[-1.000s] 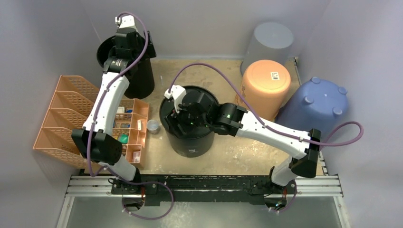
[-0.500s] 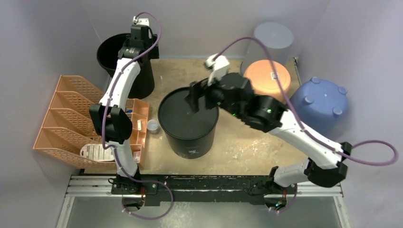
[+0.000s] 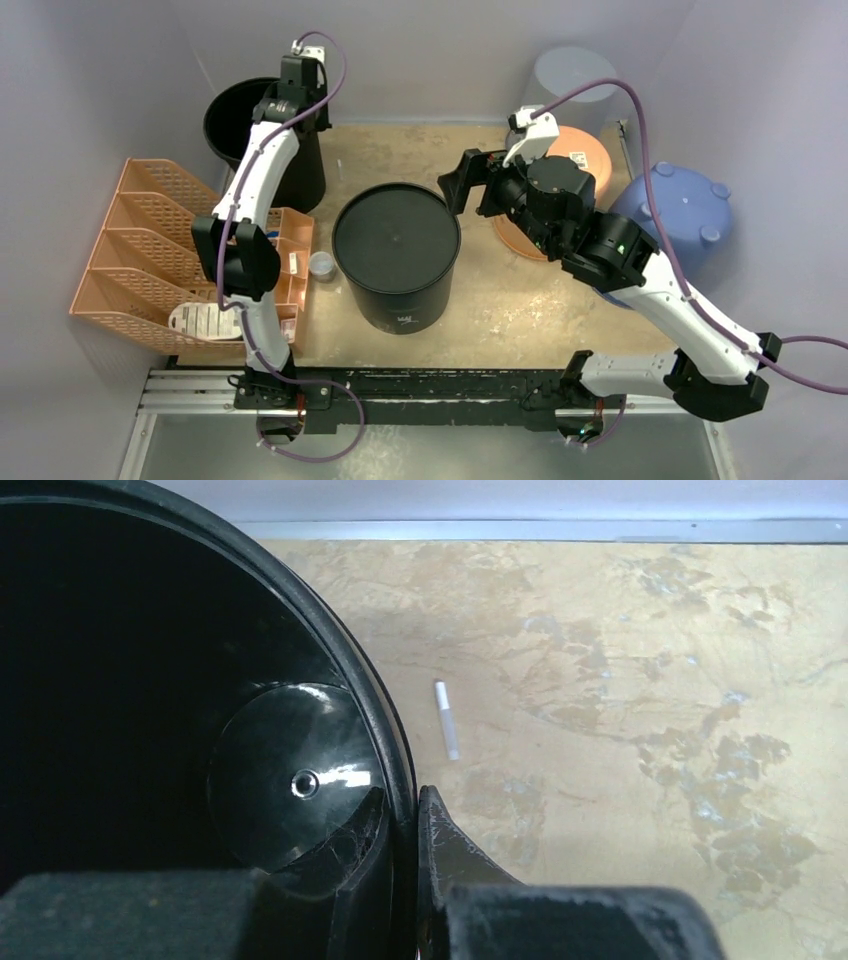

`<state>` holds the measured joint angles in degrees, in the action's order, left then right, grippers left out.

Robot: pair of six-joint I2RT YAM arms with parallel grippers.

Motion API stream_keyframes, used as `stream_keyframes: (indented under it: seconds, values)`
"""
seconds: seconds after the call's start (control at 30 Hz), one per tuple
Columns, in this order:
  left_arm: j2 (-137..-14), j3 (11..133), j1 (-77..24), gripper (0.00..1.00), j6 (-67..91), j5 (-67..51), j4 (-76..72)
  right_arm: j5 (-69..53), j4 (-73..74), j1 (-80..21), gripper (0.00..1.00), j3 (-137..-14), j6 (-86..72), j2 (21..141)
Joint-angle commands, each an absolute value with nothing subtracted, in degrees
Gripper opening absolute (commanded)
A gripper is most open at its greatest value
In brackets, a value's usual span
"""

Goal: Turn the large container upside down

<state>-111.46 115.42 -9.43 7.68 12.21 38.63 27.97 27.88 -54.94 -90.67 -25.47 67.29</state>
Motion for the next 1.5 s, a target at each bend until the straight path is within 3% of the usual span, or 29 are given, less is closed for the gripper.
stream_keyframes:
  seconds: [0.0, 0.37, 0.53, 0.73, 0.9, 1.17, 1.47]
  values:
    - [-107.41, 119.24, -12.09, 0.00, 7.69, 9.33, 36.45, 29.60, 25.42, -54.76, 0.98, -89.95, -27.38, 65.89]
    - [-97.48, 124.56, -14.06, 0.00, 16.02, 4.27, 30.66, 29.93, 24.42, -51.11, 1.00, -88.38, -27.35, 66.20]
    - [-92.93, 122.82, -13.60, 0.00, 24.97, -2.44, 23.22, 9.60, 23.25, -33.39, 1.00, -90.27, -26.28, 65.46]
    - [-89.18, 115.14, -10.23, 0.00, 40.97, -12.50, 6.58, -7.85, 23.32, -22.72, 1.00, -97.66, -25.54, 72.19]
    - [-88.37, 107.48, -6.52, 0.00, 59.02, -21.11, -12.21, -25.04, 14.71, -12.80, 1.00, -95.90, -29.21, 74.83]
    - [-93.10, 98.84, -2.32, 0.00, 91.60, -29.31, -45.69, -35.66, 1.61, -8.38, 1.00, -93.89, -33.34, 76.82]
    - [-95.54, 94.70, -2.20, 0.00, 104.50, -31.58, -57.08, -42.22, -9.19, -4.13, 1.00, -98.65, -37.47, 81.87]
